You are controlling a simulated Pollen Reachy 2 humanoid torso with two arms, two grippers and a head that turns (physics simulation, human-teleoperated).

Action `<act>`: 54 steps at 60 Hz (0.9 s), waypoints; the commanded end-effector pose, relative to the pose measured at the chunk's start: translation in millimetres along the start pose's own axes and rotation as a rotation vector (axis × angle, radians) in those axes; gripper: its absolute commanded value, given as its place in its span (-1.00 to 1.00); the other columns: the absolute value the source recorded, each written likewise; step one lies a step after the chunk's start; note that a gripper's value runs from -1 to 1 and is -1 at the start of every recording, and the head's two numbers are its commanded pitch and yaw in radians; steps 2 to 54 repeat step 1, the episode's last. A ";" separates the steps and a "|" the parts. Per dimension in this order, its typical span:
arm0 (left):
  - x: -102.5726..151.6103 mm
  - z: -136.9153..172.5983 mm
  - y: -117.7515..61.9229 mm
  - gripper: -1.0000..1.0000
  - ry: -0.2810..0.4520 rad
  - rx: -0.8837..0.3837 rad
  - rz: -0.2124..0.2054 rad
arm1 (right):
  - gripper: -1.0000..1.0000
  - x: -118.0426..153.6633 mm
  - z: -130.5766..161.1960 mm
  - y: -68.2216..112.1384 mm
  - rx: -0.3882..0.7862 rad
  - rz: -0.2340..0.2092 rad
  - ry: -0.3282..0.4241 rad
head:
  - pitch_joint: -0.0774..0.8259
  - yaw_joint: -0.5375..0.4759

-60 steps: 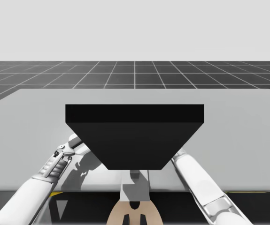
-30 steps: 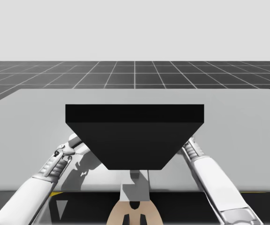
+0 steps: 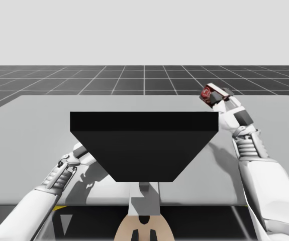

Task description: Reach around the screen and pick up the object behind it.

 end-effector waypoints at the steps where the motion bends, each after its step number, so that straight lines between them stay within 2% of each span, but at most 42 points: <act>1: -0.5 -0.6 0.2 -1.00 0.002 0.002 0.000 | 1.00 73.3 -25.5 -20.2 -0.092 0.094 -0.196 | -0.54 -0.03; 54: -0.5 -0.6 0.2 -1.00 0.002 0.002 0.000 | 1.00 73.3 -25.5 -20.2 -0.092 0.094 -0.196 | -0.54 -0.03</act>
